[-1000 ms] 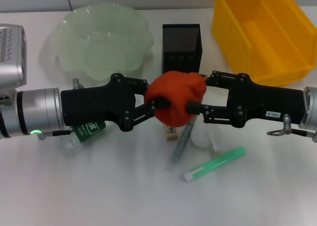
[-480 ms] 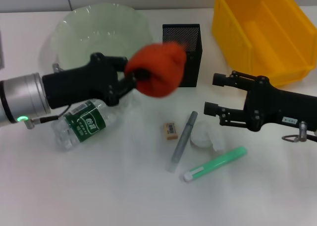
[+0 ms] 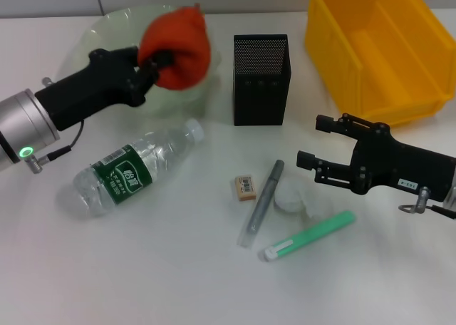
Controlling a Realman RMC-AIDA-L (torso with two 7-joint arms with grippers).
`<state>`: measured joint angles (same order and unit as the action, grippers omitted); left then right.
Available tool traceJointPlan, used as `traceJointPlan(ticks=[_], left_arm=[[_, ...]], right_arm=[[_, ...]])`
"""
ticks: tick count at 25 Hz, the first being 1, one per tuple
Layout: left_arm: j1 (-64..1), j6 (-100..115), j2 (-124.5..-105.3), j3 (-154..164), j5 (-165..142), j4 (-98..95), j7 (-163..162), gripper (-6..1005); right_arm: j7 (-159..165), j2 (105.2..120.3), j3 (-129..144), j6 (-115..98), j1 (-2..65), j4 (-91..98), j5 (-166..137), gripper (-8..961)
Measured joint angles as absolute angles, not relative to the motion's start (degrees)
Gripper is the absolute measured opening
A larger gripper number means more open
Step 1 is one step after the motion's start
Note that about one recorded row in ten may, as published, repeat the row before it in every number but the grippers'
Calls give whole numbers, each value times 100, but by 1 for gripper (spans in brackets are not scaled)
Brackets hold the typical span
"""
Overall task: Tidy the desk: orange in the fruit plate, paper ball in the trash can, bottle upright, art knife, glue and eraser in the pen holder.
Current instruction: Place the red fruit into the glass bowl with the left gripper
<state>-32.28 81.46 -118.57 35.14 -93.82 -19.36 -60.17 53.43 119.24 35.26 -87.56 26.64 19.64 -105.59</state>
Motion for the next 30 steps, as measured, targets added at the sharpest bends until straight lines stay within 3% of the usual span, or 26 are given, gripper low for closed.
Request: traceJointPlan(ticks=[30], left_arm=[[-3636, 5911, -11883, 3463, -8469, -1125, -4815, 210]], right_arm=[[4804, 11926, 3305, -8575, 2654, 1555, -10546, 775]])
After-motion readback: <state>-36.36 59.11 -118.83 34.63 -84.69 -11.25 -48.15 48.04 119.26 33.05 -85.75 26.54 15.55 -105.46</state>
